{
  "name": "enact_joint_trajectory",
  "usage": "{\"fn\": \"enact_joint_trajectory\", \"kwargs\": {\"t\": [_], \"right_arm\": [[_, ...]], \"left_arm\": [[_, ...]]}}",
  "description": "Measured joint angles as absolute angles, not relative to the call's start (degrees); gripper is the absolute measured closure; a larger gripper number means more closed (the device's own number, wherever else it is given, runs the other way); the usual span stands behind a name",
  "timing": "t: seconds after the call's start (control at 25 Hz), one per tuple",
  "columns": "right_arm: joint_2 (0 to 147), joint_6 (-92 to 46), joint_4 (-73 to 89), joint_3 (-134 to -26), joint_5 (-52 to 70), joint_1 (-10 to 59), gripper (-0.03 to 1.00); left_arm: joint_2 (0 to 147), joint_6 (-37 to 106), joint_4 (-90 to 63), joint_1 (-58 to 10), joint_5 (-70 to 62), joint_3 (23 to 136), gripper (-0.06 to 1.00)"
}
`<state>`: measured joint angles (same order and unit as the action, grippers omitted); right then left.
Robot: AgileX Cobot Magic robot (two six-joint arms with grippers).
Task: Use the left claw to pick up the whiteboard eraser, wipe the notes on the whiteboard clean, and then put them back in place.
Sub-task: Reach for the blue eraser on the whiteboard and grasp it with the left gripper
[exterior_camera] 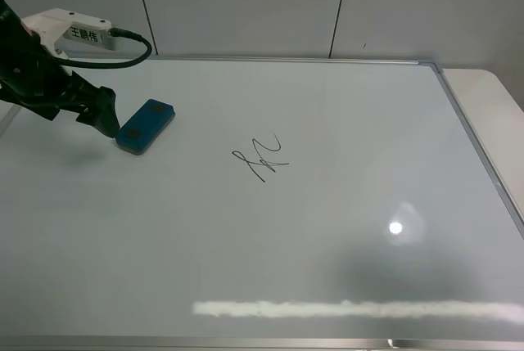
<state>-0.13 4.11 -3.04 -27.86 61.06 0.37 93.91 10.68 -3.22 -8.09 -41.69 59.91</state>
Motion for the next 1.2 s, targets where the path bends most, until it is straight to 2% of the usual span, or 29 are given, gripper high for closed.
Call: {"fn": "enact_joint_trajectory", "kwargs": {"t": [0.72,1.2], "right_arm": [[-0.1,4.1,-3.0,-27.9,61.1,0.4,-0.02],[-0.1,4.1,-3.2,-27.9,61.1,0.4,-0.02]], "left_arm": [[112.5,12.2,-3.7,-13.0,-43.6,76.8,-0.05],[120.3,12.2,-4.4,-13.2,-44.1,82.8,-0.05]]}}
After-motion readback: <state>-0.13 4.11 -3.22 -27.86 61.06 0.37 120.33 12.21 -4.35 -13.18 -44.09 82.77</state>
